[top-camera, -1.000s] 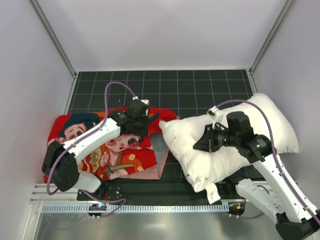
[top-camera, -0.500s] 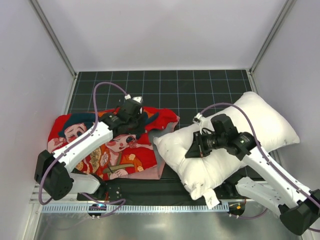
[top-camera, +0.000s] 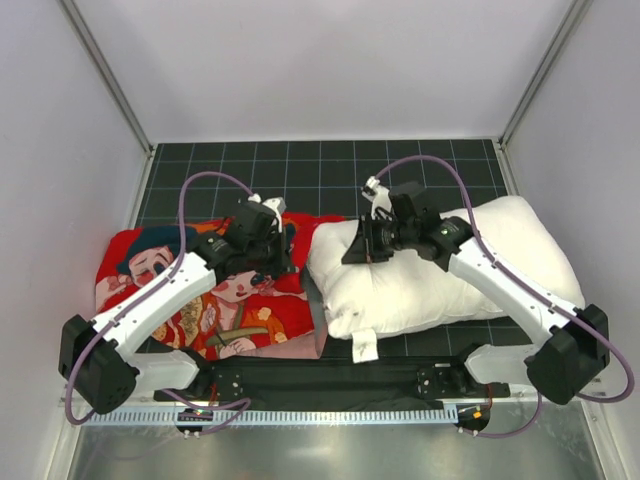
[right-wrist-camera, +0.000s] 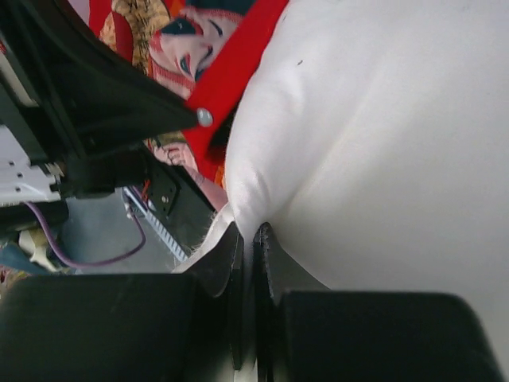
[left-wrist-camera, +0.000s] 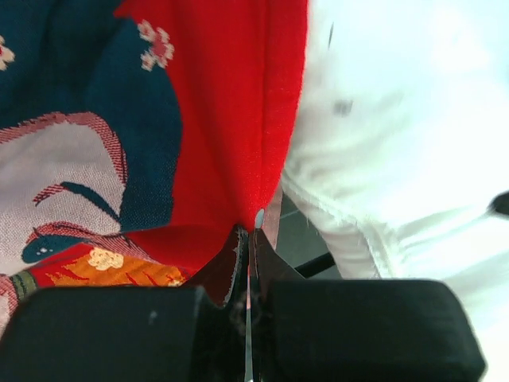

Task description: Put the pillow into the pillowcase

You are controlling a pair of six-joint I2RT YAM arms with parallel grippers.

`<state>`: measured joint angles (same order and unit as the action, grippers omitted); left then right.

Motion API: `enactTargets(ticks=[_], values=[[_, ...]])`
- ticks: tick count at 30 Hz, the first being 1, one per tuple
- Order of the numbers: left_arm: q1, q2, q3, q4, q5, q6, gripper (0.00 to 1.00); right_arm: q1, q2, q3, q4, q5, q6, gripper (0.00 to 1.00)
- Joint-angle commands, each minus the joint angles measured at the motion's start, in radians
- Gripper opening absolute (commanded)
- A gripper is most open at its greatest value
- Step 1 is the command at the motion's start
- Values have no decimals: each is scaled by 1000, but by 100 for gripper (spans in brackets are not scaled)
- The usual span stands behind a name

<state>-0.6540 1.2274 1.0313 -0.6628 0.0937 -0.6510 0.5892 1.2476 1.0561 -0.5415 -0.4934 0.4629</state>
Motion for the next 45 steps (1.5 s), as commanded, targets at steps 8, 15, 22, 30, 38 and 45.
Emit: enactTargets(ticks=[8, 15, 22, 30, 38, 45], values=[[4, -57, -4, 3, 142, 2, 0, 9, 234, 117, 250, 56, 48, 4], [4, -97, 18, -1, 199, -10, 0, 15, 314, 53, 330, 223, 57, 4], [2, -138, 29, -14, 256, -33, 0, 40, 176, 100, 319, 432, -7, 4], [2, -155, 10, 14, 323, -52, 0, 98, 260, 32, 385, 507, -53, 8], [2, -134, 6, 11, 302, -49, 0, 129, 72, -140, 469, 313, -75, 71], [4, -129, -19, 25, 281, -49, 0, 139, -250, -238, 402, 144, -109, 85]])
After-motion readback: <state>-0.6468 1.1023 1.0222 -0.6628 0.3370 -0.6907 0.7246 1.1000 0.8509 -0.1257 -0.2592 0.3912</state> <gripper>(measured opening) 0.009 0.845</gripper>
